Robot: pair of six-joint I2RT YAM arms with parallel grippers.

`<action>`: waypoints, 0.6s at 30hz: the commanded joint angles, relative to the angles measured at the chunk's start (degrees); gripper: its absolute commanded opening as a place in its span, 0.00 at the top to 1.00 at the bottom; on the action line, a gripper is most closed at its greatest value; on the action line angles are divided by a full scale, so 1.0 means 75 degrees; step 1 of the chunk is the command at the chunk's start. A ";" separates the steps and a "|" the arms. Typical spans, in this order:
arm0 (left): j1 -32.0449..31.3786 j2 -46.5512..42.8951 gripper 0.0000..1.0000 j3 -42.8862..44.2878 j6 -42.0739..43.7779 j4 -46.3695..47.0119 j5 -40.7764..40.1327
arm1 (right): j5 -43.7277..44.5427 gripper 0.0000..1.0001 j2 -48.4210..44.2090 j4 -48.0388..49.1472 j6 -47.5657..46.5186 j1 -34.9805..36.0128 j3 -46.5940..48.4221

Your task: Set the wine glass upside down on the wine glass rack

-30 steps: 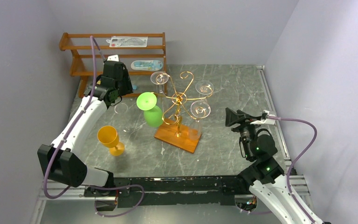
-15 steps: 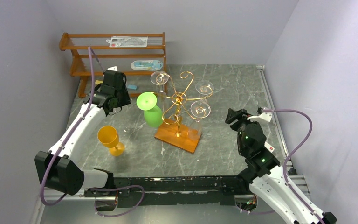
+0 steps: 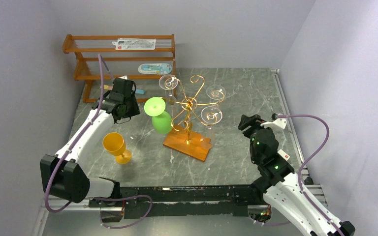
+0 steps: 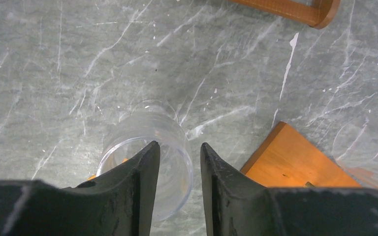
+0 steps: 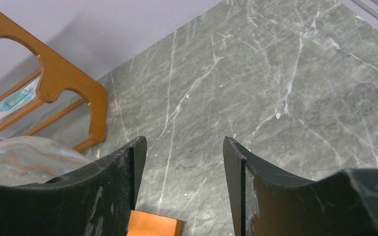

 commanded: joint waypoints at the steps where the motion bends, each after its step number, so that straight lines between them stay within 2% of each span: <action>1: 0.0031 0.0132 0.62 -0.0155 -0.0092 0.0096 0.0194 | 0.0320 0.39 0.0010 -0.0062 0.0160 0.0027 0.0157; 3: 0.0039 0.0150 0.68 -0.0117 -0.0095 0.0091 0.0169 | 0.0312 0.39 0.0029 -0.0103 0.0148 0.0021 0.0227; 7: 0.0031 0.0019 0.93 0.0106 -0.0077 0.0155 0.0034 | 0.0337 0.39 0.0031 -0.0327 0.0150 0.0021 0.0477; 14: 0.0031 -0.0278 0.95 0.1192 0.0170 -0.0171 -0.0746 | 0.0283 0.39 -0.0097 -0.0434 -0.0008 0.0024 0.0983; 18: 0.0031 -0.0710 0.95 0.1863 0.0269 -0.0055 -0.0808 | 0.0194 0.39 -0.0054 -0.0311 -0.0152 0.0021 0.1411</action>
